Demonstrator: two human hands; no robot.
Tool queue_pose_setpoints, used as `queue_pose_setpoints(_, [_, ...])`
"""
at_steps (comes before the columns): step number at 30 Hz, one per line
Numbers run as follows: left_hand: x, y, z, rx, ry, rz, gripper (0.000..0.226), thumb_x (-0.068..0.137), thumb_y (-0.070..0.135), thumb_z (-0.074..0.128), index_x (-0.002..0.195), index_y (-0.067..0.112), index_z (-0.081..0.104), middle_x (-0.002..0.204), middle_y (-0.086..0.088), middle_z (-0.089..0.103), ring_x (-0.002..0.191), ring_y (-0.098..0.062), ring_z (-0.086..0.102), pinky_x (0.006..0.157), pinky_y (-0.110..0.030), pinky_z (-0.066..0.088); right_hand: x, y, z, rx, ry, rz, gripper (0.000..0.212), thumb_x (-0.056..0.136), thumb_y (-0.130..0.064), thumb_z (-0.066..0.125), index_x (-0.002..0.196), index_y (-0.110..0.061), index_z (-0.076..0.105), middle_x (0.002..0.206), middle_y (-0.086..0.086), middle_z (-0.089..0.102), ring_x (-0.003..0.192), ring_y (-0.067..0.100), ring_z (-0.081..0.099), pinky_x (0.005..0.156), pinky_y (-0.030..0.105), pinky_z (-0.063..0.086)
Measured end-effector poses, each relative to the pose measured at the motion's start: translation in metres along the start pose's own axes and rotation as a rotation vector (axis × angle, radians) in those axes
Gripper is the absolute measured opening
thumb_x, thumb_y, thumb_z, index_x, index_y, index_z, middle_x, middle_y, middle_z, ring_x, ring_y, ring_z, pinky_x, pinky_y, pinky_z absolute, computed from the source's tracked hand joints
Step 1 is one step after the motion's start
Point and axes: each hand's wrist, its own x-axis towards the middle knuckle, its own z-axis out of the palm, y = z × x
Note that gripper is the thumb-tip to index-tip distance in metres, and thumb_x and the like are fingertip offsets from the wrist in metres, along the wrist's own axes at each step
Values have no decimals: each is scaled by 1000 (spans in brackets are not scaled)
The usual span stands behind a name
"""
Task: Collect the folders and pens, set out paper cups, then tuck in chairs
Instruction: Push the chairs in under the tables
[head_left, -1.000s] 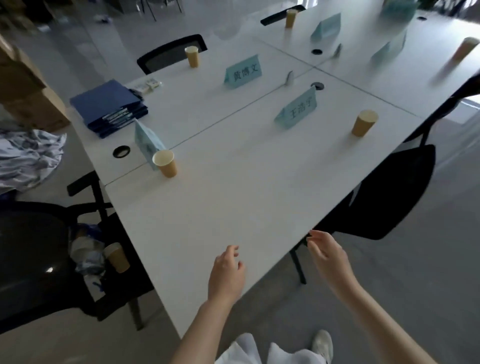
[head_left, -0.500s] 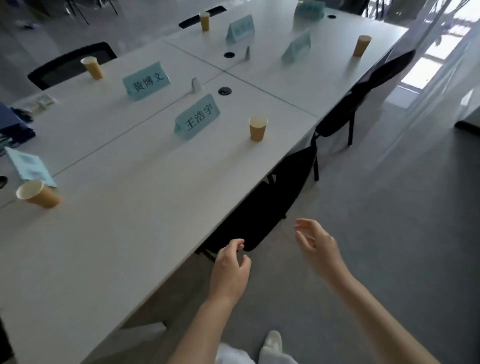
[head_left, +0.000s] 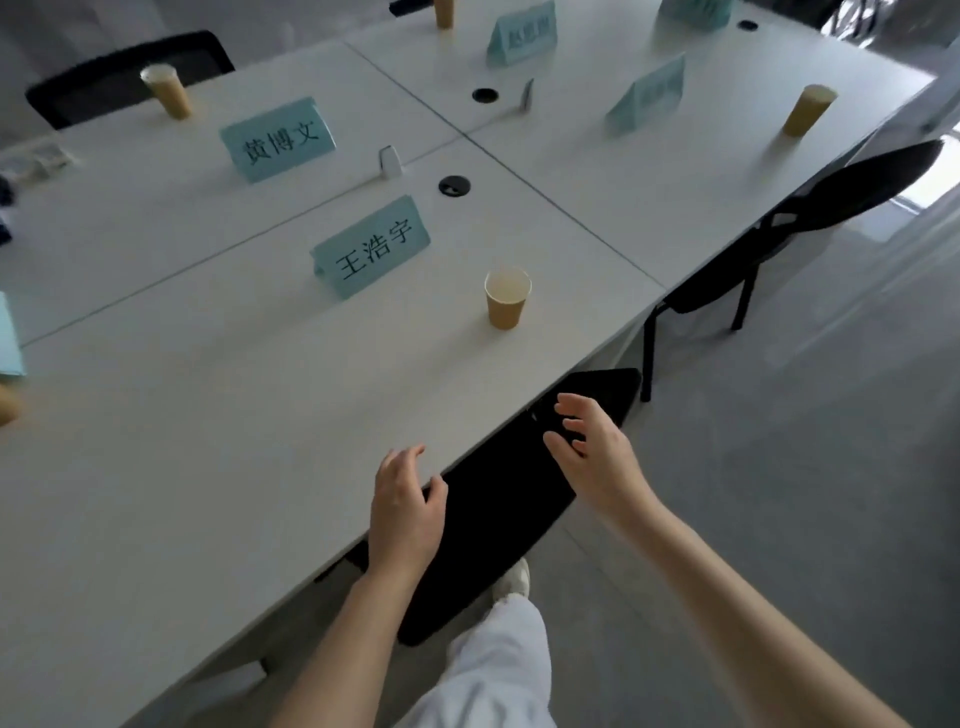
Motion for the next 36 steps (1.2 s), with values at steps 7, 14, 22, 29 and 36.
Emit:
queue_pose_setpoints(7, [77, 41, 44, 30, -10, -47, 54, 96, 18, 48, 147, 8, 32, 156, -10, 30, 149, -25, 13, 119, -36, 18, 124, -3, -17, -42, -144, 68, 66, 86, -30, 66, 141, -21, 32, 134, -2, 48, 123, 15, 47, 105, 37, 41])
queue_pose_setpoints(14, [130, 58, 96, 236, 16, -188, 85, 93, 33, 53, 155, 17, -3, 164, 0, -10, 150, -31, -7, 119, -48, 13, 238, 0, -3, -170, -296, -63, 102, 76, -29, 77, 150, -12, 9, 150, 9, 25, 139, 26, 27, 112, 34, 23])
queue_pose_setpoints(22, [171, 75, 144, 317, 43, -415, 85, 95, 46, 48, 155, 17, -5, 163, -4, -12, 149, -32, -10, 119, -52, 4, 313, 19, 9, -238, -515, -218, 112, 71, -25, 81, 151, -15, 3, 147, 13, 26, 136, 32, 30, 114, 44, 28])
queue_pose_setpoints(29, [182, 82, 163, 337, 63, -512, 82, 92, 54, 45, 156, 21, 6, 164, -3, -4, 149, -38, -7, 116, -59, 5, 337, 27, 12, -202, -556, -322, 80, 72, -14, 79, 136, -7, 32, 134, 11, 42, 124, 28, 43, 95, 28, 35])
queue_pose_setpoints(36, [227, 82, 153, 397, 93, -449, 80, 89, 55, 46, 155, 21, 17, 164, -6, 8, 148, -40, 3, 113, -64, 9, 376, 0, 15, -108, -483, -288, 76, 72, -21, 81, 131, -11, 34, 128, 7, 48, 114, 24, 48, 87, 28, 38])
